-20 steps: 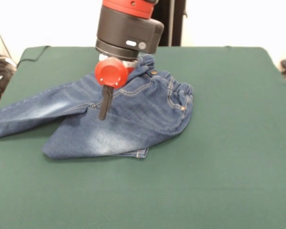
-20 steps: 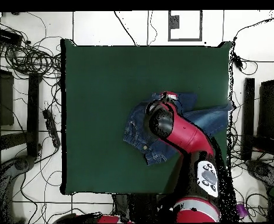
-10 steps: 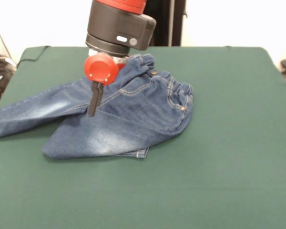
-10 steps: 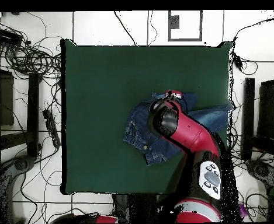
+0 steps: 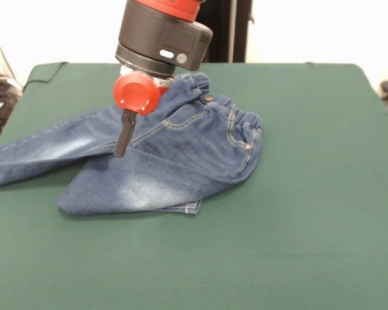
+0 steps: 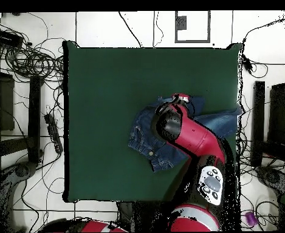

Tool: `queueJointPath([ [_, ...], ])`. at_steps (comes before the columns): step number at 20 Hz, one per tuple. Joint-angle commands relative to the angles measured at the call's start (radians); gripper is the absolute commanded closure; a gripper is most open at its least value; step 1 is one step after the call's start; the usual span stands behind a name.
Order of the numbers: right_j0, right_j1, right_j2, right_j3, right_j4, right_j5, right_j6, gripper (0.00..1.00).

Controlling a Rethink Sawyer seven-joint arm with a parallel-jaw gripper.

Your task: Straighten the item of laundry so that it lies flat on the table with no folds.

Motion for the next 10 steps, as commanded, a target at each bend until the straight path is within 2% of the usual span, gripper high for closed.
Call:
queueJointPath([
  [1,0.031,0.026,0.046,-0.001,0.060,0.137,0.123,0.00],
  [10,0.026,0.021,0.061,0.004,0.067,0.135,0.119,0.00],
])
